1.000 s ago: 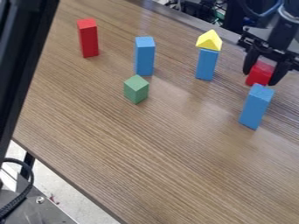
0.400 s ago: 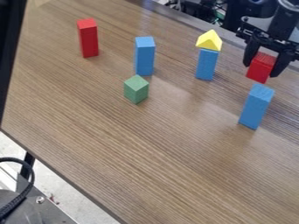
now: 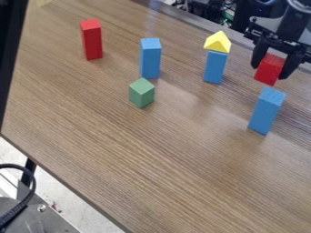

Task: Put the red square block between two blue blocks

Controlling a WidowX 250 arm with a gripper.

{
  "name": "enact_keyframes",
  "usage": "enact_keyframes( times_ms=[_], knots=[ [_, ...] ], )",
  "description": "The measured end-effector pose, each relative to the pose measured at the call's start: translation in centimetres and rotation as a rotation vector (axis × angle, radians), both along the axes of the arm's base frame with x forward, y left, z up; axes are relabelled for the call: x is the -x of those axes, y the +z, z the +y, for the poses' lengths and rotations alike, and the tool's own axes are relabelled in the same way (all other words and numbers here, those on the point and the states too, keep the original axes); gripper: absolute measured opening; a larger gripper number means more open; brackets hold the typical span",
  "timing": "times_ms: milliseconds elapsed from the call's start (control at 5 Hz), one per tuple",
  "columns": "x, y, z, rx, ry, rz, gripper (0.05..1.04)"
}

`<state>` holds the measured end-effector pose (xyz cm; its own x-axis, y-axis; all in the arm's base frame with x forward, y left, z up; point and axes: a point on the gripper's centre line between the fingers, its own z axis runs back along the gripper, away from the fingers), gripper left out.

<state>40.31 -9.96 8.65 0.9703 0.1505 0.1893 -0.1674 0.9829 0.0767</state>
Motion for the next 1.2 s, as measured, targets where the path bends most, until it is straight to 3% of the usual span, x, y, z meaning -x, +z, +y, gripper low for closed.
enact_keyframes(
  times_ms=[400, 600, 800, 1000, 1200],
  knots=[
    [-0.3, -1.0, 0.6, -0.017, 0.007, 0.008, 0.590],
    [-0.7, -2.6, 0.7, -0.027, 0.007, 0.025, 0.590],
    [-1.4, -2.8, 0.8, -0.031, -0.002, -0.009, 0.590],
    [-1.5, -4.5, 0.9, -0.038, -0.005, 0.013, 0.590],
    [-1.5, -4.8, 1.8, -0.035, 0.009, 0.020, 0.665]
  ],
)
